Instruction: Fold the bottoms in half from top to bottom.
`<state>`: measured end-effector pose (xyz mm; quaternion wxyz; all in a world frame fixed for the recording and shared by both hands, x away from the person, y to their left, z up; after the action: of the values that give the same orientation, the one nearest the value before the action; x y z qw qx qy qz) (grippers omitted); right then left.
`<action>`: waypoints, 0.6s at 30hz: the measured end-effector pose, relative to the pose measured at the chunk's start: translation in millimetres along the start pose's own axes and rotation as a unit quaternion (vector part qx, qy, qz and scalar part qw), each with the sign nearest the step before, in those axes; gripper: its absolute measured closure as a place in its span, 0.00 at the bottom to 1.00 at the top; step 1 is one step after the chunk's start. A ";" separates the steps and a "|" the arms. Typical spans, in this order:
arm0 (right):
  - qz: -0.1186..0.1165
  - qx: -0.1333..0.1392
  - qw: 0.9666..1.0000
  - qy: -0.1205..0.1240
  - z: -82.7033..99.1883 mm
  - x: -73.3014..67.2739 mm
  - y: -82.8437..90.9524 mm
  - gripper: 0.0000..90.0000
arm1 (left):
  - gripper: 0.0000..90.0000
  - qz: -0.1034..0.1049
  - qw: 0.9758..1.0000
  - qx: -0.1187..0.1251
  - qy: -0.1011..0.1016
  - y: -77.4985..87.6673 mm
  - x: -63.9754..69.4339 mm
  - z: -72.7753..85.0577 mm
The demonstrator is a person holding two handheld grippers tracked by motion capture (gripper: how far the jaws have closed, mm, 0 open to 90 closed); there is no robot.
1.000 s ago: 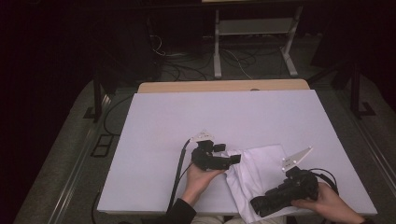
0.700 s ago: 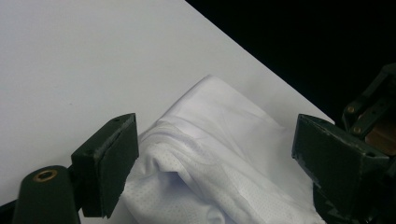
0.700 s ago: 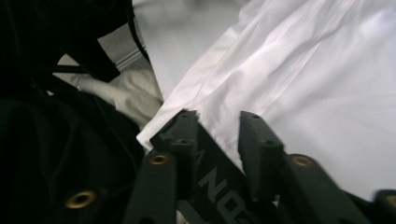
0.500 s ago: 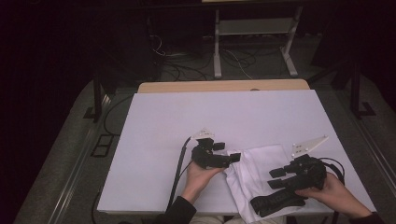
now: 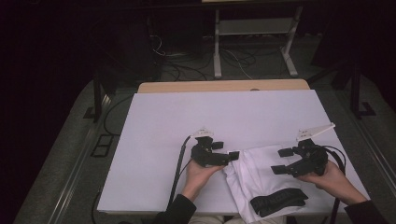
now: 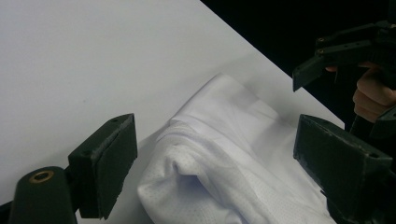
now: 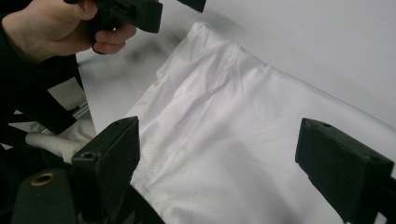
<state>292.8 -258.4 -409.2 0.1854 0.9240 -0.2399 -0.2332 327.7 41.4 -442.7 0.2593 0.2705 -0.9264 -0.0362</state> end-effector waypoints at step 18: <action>0.039 0.024 0.999 -0.016 -7.5 42.5 3.5 0.08 | 0.14 -0.015 1.000 -0.016 0.014 -6.4 -11.5 0.9</action>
<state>328.4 -282.0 -416.0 0.1680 0.9143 -0.2840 -0.2350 338.6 41.8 -450.1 0.2758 0.2803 -0.9181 -0.0506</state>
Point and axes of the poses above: each handheld gripper's, and its own axes: y roughly backward along the jaws, z roughly out of its underside, x roughly to its right, the point moved 2 cm from there along -y, roughly forward along the jaws, and after that the axes turned 14 degrees about x, right-handed, at the moved point
